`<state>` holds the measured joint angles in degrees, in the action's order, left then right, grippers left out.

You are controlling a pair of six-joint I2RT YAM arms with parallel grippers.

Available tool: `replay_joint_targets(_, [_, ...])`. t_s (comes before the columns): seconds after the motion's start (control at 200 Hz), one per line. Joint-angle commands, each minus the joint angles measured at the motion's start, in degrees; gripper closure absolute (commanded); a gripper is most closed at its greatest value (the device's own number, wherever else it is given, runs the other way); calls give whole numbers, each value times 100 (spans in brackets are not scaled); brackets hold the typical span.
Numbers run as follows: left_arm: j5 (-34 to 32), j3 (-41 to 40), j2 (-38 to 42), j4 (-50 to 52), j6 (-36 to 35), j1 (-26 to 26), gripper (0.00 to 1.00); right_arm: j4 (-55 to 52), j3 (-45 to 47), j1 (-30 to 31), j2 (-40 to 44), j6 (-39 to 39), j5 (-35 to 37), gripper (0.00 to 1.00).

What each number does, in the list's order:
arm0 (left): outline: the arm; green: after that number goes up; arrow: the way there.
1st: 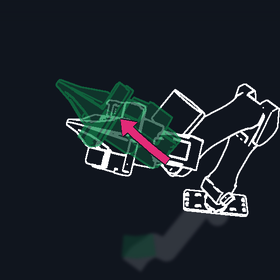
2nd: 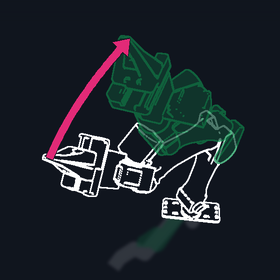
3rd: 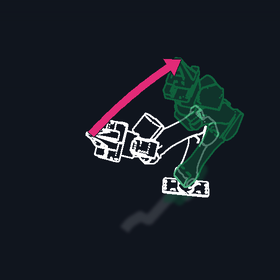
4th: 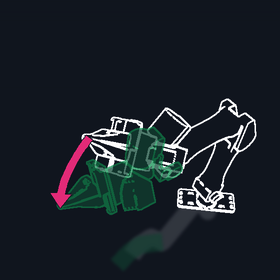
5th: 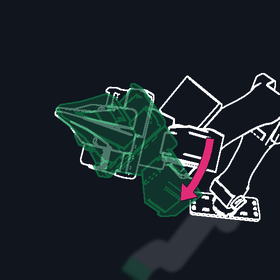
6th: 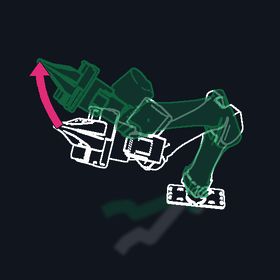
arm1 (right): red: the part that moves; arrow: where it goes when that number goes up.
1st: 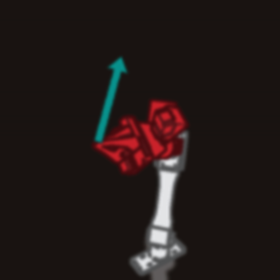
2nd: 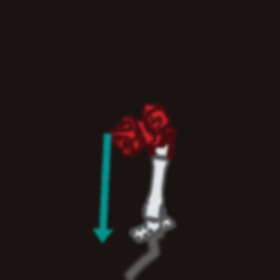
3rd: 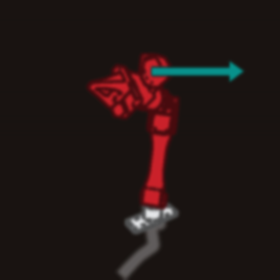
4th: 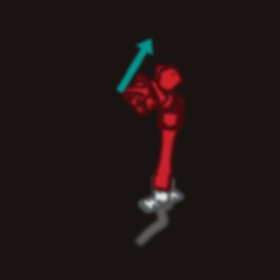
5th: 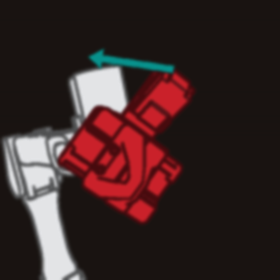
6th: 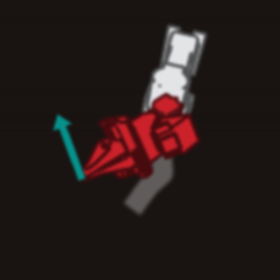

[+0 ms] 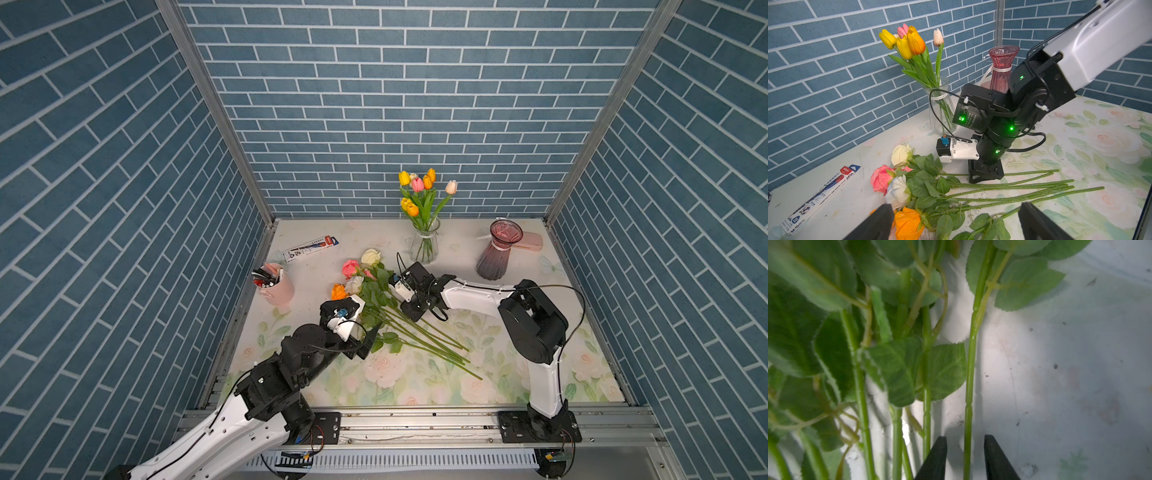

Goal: Arrange the flowers in different vases according to their variety
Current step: Pick up the flower at the center of the board, then insert the flower into the vase.

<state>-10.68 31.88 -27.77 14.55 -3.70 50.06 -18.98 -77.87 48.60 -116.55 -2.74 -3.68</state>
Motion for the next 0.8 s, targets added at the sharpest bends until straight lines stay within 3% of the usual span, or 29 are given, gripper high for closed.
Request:
replay_joint_targets(0.0, [-22, -68, 0, -49, -43, 21, 0, -317, -306, 64, -228, 107, 106, 72])
replay_joint_targets(0.165, [-35, -77, 26, -28, -28, 21, 0, -574, -593, 97, -317, 107, 277, 100])
replay_joint_targets(0.35, [-1, -77, 65, -48, -21, 21, 0, -702, -561, 92, -34, 222, 608, 100])
replay_joint_targets(0.52, [55, -81, 103, -58, -16, 21, 0, -244, -131, 96, 982, 574, 842, 100])
replay_joint_targets(0.795, [-108, -77, 417, -97, -24, 21, 0, 207, 548, 106, 2638, 674, 275, 100])
